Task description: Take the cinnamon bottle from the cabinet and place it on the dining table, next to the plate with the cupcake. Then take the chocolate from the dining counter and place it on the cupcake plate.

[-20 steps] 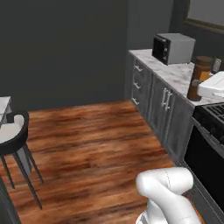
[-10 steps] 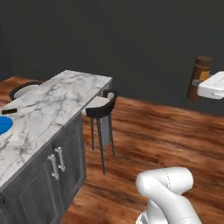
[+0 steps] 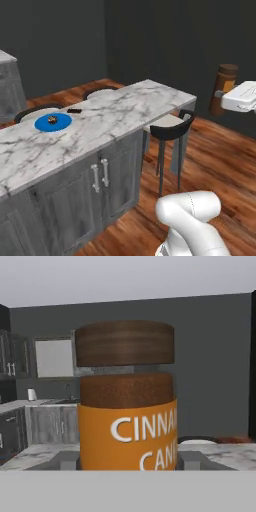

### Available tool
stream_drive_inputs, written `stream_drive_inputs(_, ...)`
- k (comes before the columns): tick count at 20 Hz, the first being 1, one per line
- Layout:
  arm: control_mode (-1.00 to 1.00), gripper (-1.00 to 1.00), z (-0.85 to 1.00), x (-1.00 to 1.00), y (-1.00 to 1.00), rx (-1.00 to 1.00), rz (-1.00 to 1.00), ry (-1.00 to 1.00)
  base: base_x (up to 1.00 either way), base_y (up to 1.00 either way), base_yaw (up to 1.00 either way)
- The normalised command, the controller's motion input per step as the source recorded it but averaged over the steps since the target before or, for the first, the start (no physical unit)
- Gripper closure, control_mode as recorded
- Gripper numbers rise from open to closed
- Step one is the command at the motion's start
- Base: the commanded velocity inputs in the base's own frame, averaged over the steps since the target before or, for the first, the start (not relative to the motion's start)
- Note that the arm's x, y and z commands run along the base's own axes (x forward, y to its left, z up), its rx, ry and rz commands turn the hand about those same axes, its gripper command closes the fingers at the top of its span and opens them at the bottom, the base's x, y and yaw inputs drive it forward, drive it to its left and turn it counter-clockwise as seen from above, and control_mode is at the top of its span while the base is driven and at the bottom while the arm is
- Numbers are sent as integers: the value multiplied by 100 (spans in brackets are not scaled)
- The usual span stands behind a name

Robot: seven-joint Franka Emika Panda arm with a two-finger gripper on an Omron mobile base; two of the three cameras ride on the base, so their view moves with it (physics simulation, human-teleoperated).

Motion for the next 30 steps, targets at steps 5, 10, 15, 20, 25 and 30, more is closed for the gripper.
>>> stream_drive_inputs(5, 100, 100, 0, 0, 0, 0, 0, 0, 67, -96, 41)
stream_drive_inputs(10, 100, 100, 0, 0, 0, 0, 0, 0, 63, -100, 32)
stream_drive_inputs(15, 100, 100, 0, 0, 0, 0, 0, 0, 52, -100, 24)
stream_drive_inputs(20, 100, 100, 0, 0, 0, 0, 0, 0, 56, -100, 23)
stream_drive_inputs(25, 100, 100, 0, 0, 0, 0, 0, 0, 50, -100, 27)
stream_drive_inputs(30, 100, 100, 0, 0, 0, 0, 0, 0, 42, -100, 35)
